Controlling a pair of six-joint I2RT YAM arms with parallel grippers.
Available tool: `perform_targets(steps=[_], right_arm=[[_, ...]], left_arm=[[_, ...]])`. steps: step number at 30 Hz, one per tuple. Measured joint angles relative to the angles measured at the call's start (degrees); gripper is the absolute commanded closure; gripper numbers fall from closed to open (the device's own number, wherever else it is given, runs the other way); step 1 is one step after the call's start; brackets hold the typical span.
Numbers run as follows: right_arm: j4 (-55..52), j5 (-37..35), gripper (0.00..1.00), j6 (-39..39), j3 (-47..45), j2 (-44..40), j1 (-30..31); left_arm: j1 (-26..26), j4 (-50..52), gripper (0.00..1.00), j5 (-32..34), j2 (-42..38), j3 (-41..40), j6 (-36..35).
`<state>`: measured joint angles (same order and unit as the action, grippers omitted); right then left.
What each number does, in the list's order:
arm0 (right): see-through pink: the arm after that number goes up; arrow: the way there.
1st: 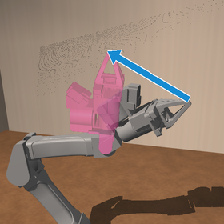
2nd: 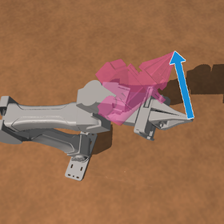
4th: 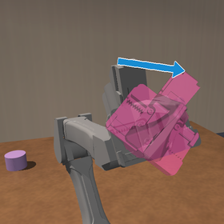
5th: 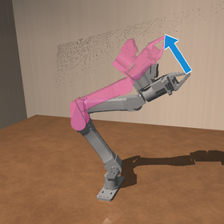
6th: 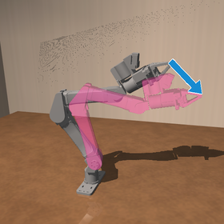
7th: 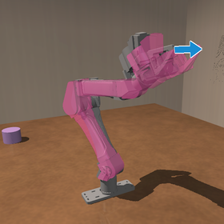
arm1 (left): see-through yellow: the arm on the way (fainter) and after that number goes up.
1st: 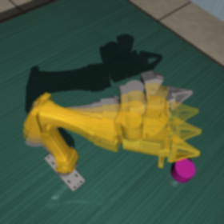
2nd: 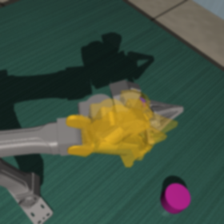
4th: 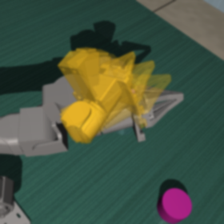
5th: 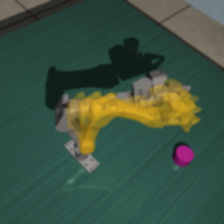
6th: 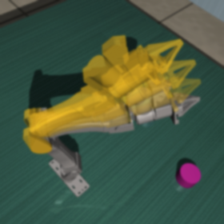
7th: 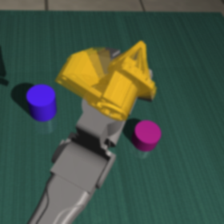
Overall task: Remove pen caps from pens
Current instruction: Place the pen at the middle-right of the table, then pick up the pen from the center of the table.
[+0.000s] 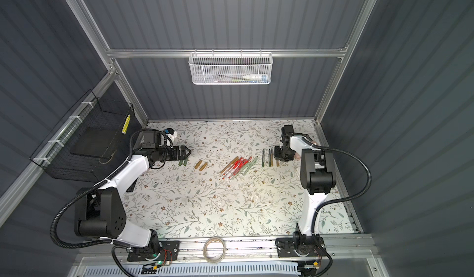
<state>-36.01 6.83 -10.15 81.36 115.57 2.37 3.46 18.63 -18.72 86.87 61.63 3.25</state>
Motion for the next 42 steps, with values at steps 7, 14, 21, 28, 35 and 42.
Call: perform_targets(steps=[7, 14, 21, 28, 35, 42], right_arm=[[-0.37, 0.48, 0.70, -0.35, -1.64, -9.09, 0.04], [0.74, 0.83, 0.57, -1.57, -9.01, -23.61, 0.02], [1.53, 0.55, 0.47, -1.68, -18.86, -37.55, 0.02], [2.80, 0.63, 0.34, -2.64, -28.35, -55.06, 0.02], [5.14, -0.39, 0.25, -3.34, -33.66, -65.22, 0.02], [6.10, -1.25, 0.17, -3.30, -34.03, -66.69, 0.02]], left_arm=[[-0.20, -0.42, 0.00, -1.33, -0.13, 0.00, 0.44], [-0.20, -0.46, 0.00, -2.45, -0.02, 0.22, 1.07], [0.39, 1.64, 0.00, -3.87, 4.02, 5.99, 1.68], [6.75, 6.03, 0.04, -1.95, 8.52, 13.55, -2.01], [15.32, 8.98, 0.10, 0.90, 14.82, 21.35, -5.73], [21.94, 11.21, 0.16, 4.79, 22.75, 30.10, -9.05]])
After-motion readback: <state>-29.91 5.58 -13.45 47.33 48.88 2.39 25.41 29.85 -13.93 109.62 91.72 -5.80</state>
